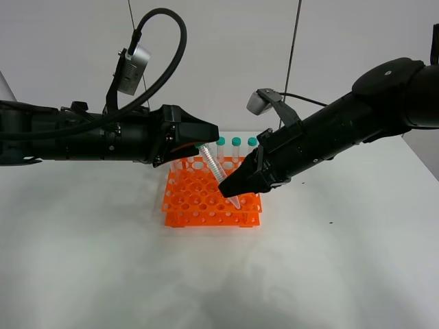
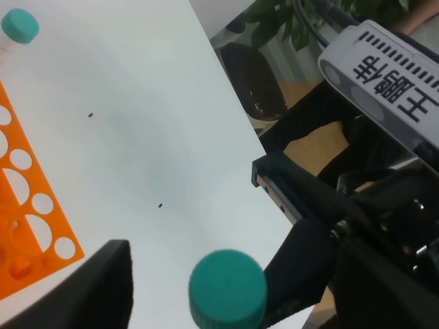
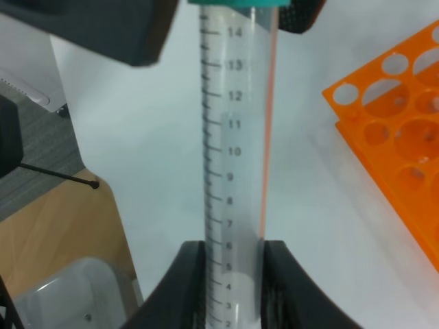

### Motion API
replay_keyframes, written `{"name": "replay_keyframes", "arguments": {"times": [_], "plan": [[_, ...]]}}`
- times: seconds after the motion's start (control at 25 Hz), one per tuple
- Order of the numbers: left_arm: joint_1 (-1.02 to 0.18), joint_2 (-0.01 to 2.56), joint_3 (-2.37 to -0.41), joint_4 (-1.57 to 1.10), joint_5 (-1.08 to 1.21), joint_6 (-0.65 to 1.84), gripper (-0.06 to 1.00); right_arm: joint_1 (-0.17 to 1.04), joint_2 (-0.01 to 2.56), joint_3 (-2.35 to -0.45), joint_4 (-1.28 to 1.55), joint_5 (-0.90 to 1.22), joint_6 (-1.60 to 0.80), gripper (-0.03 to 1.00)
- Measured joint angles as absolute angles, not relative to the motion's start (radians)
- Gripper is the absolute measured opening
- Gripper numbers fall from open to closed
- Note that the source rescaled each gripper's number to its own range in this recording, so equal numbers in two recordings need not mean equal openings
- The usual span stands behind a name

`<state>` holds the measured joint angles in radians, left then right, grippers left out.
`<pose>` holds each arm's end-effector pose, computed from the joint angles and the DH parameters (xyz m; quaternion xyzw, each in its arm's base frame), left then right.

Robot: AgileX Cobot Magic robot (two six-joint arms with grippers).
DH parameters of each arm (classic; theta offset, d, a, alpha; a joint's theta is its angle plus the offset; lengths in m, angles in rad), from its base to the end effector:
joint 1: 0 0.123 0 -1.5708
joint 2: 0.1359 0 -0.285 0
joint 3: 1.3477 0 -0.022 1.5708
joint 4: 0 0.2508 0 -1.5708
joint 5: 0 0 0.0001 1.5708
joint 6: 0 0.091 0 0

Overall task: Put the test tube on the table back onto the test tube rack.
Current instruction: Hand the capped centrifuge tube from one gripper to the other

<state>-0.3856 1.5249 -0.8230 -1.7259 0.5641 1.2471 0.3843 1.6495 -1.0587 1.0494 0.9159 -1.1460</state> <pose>0.2694 -0.1613 0.2420 0.0876 0.8380 -0.4228 0.3336 0.2751 0.1788 0.2415 -0.4000 0.8124 0.3649 0.2166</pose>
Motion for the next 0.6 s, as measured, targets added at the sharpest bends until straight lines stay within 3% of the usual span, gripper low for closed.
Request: {"name": "replay_keyframes", "arguments": {"times": [0.4, 0.6], "plan": [[-0.386, 1.525, -0.823, -1.724, 0.586, 1.25, 0.98, 0.384, 1.649, -1.059, 1.05, 0.936, -1.146, 0.03], [-0.386, 1.525, -0.823, -1.712, 0.591, 1.25, 0.82, 0.384, 1.649, -1.059, 1.056, 0.935, -1.144, 0.03]]}}
